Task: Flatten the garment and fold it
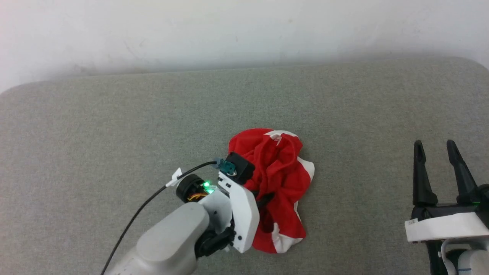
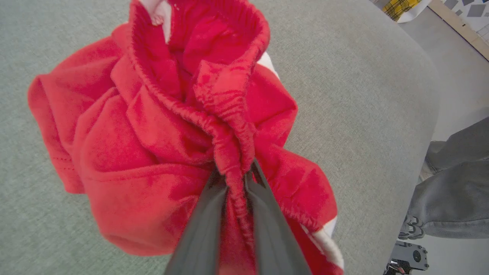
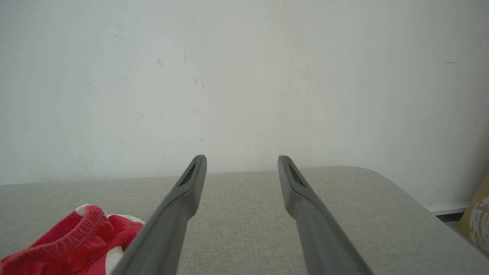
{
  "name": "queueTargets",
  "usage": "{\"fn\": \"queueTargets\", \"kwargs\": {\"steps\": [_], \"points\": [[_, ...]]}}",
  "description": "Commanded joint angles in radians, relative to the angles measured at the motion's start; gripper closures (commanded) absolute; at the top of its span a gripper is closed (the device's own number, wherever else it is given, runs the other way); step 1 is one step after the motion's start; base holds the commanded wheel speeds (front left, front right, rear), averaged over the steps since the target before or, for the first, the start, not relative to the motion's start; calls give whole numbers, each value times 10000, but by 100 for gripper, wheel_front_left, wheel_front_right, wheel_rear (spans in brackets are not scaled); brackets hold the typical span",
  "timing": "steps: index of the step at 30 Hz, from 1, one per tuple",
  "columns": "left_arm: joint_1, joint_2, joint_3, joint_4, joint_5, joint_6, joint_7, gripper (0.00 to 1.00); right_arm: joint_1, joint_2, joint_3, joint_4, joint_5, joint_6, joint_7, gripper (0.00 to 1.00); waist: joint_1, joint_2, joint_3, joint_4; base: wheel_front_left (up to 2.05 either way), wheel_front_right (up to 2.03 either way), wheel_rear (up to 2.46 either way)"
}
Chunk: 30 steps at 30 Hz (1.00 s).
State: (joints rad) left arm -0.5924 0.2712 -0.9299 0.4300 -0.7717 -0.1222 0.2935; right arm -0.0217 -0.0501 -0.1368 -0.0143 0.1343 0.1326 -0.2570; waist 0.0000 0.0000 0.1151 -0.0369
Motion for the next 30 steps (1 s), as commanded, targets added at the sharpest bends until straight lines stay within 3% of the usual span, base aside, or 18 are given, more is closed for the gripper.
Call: {"fn": "queueTargets", "kwargs": {"steps": [1, 2, 7, 10, 13, 17, 21, 26, 30], "points": [[-63, -101, 16, 25, 121, 5, -167, 18, -156, -1, -34, 9, 22, -19, -47, 0, 0, 0, 17, 65, 0, 0, 0], [-162, -183, 59, 75, 186, 5, -404, 0, -152, -1, -34, 21, 6, -19, -47, 0, 0, 0, 14, 109, 0, 0, 0], [-646, -250, 438, -203, 455, 25, -1570, 0, -117, -1, -61, 84, -36, -19, -47, 0, 0, 0, -116, 295, 0, 0, 0], [-548, -73, 1020, -793, 396, 355, -2470, 0, -27, -1, -39, 83, -35, -19, -47, 0, 0, 0, -257, 371, 0, 0, 0], [-126, 451, 1582, -1531, 708, 1065, -3519, 0, 44, -1, -62, 101, -27, -19, -47, 0, 0, 0, -352, 427, 0, 0, 0], [957, 1407, 2247, -2422, 1489, 2403, -4962, 0, 155, -1, -27, 118, -26, -19, -47, 0, 0, 0, -414, 467, 0, 0, 0], [2468, 1976, 3215, -3524, 2166, 3735, -5518, 0, 330, -1, 65, 123, -16, -19, -47, 0, 0, 0, -402, 506, 0, 0, 0], [4696, 1720, 4913, -5550, 3697, 4574, -5547, 0, 445, -1, 231, 197, 6, -19, -47, 0, 0, 0, -332, 600, 0, 0, 0], [6189, 1026, 5802, -6246, 4512, 4554, -5550, 0, 461, -1, 327, 277, 2, -19, -47, 0, 0, 0, -335, 775, 0, 0, 0]]}}
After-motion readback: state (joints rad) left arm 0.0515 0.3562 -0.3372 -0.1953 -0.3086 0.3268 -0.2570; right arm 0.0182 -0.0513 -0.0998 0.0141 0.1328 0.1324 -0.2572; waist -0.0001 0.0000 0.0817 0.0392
